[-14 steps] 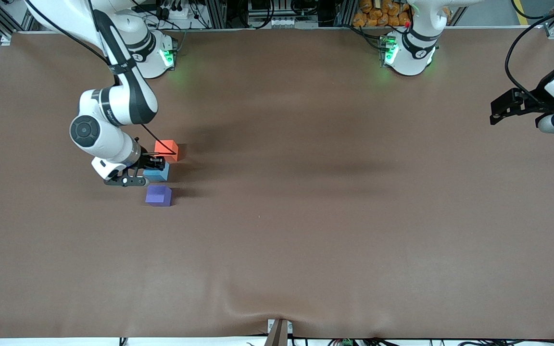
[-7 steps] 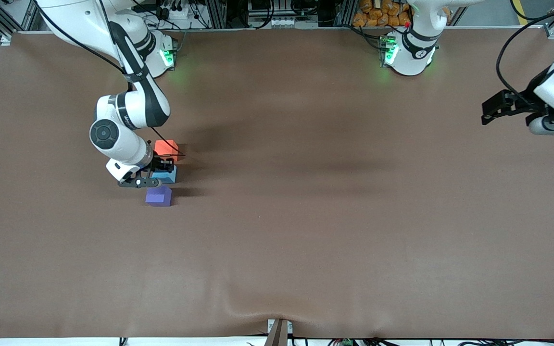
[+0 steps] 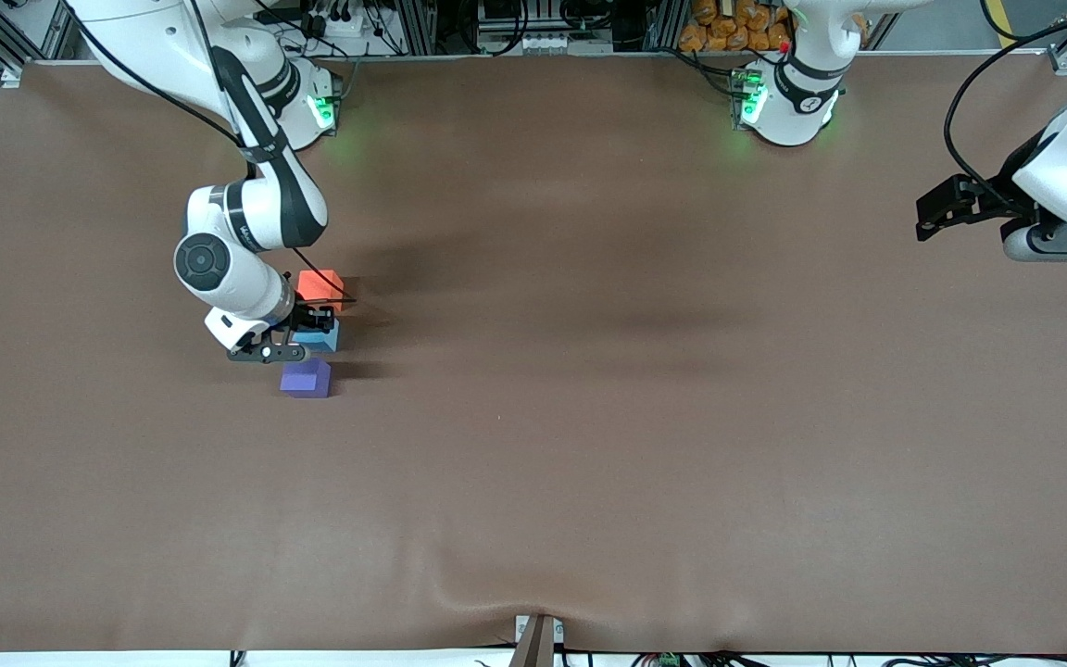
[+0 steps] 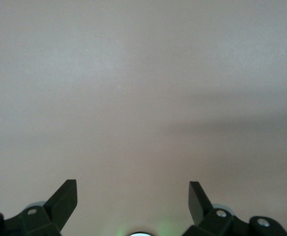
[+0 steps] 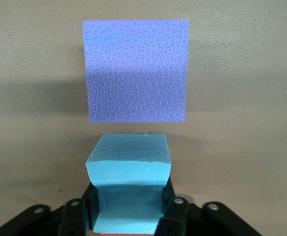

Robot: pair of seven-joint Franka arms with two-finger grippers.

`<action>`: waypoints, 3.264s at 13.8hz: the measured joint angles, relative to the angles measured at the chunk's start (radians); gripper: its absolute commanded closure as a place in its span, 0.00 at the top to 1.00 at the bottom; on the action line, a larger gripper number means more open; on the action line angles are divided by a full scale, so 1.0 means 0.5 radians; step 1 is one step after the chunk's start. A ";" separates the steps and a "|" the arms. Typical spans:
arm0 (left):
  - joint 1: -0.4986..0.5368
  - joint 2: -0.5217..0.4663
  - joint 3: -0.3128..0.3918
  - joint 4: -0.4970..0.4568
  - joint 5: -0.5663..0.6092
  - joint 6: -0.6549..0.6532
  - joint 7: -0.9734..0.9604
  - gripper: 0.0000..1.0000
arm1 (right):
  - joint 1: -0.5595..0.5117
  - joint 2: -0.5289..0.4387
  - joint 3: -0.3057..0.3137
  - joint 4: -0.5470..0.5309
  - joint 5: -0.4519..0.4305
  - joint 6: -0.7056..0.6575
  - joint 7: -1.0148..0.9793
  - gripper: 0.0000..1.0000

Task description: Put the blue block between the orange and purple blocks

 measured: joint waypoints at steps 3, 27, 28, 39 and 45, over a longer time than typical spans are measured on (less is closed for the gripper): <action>-0.003 -0.007 -0.041 0.014 0.000 0.004 0.000 1.00 | 0.000 0.001 0.000 0.015 0.000 -0.007 -0.001 1.00; 0.074 0.047 -0.026 0.045 0.000 0.037 0.001 1.00 | -0.620 -0.287 -0.043 2.087 -0.142 -2.298 -0.535 1.00; 0.073 0.047 -0.027 0.046 0.000 0.037 0.001 1.00 | -0.624 -0.311 -0.040 2.081 -0.146 -2.304 -0.516 1.00; 0.071 0.050 -0.042 0.047 0.000 0.142 0.000 1.00 | -0.912 -0.624 0.353 1.700 -0.343 -2.259 -0.472 1.00; 0.071 0.067 -0.042 0.047 0.000 0.151 0.000 1.00 | -0.931 -0.720 0.327 1.534 -0.338 -2.135 -0.497 1.00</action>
